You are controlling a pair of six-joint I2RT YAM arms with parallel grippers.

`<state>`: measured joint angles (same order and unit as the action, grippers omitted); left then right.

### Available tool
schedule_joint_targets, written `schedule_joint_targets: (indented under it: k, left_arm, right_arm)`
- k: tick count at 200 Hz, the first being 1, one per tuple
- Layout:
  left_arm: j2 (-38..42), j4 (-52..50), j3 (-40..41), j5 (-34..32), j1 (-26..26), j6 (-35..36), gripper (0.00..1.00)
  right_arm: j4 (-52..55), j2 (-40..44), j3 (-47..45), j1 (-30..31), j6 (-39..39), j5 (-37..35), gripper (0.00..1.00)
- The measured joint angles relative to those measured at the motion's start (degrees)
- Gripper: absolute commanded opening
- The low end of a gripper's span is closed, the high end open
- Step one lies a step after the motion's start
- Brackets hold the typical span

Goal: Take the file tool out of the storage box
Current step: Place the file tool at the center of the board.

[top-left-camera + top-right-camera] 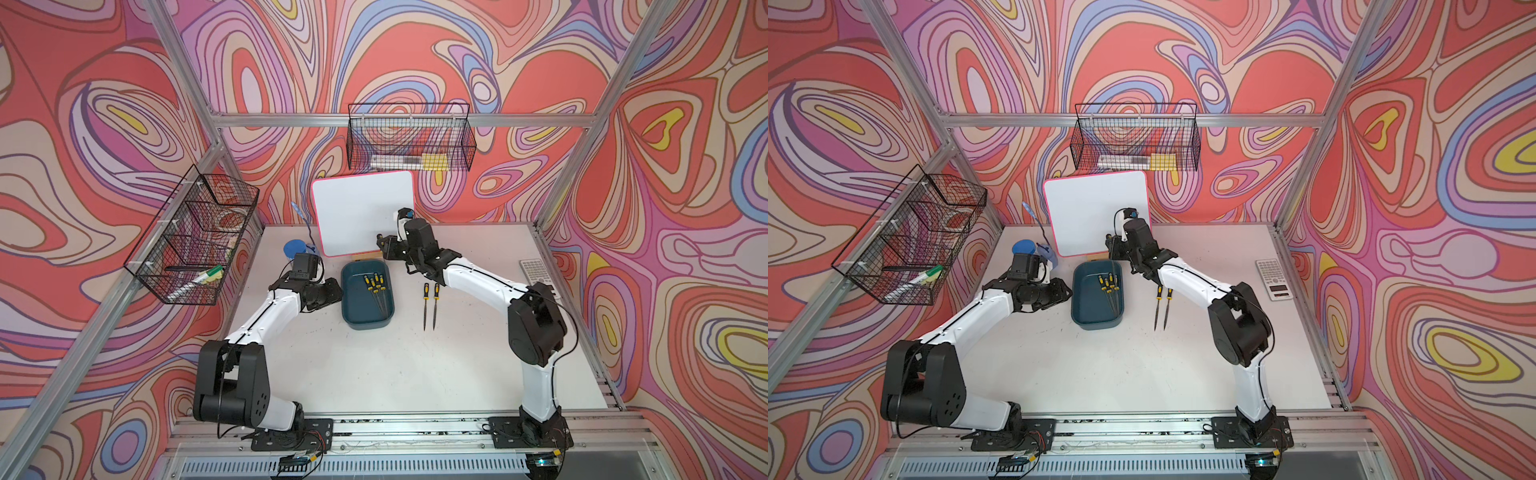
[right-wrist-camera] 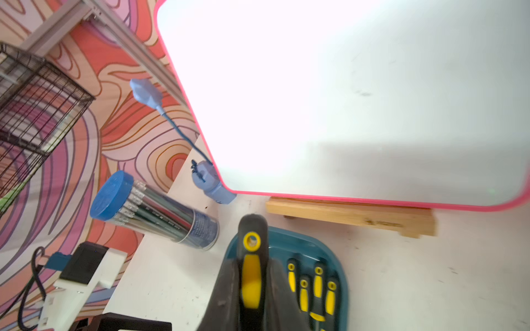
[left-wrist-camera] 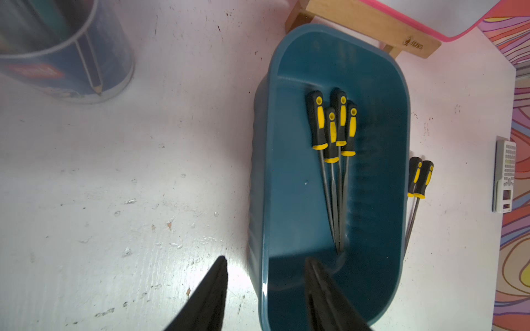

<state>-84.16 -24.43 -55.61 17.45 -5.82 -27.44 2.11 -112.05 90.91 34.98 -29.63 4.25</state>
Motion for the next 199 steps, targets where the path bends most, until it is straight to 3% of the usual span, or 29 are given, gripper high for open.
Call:
schedule_joint_targets:
  k: [55, 80, 118, 199]
  left_arm:
    - [-3.0, 0.1, 0.2, 0.2, -0.7, 0.4, 0.46]
    - [-4.7, 0.1, -0.1, 0.2, -1.1, 0.7, 0.4]
    - [-8.5, 0.0, -1.9, -0.2, -2.1, 1.6, 0.33]
    - [-10.1, 0.0, -3.7, -2.8, -3.0, 3.3, 0.32]
  right_arm:
    - [4.4, 9.6, -17.8, -4.4, 2.5, -8.0, 0.07]
    - [7.4, 11.8, -24.0, -6.5, 3.0, -11.0, 0.07]
    - [9.8, 12.3, -26.9, -8.5, 3.0, -14.2, 0.06]
    - [10.3, 6.5, -28.7, -10.2, 1.7, -16.3, 0.07]
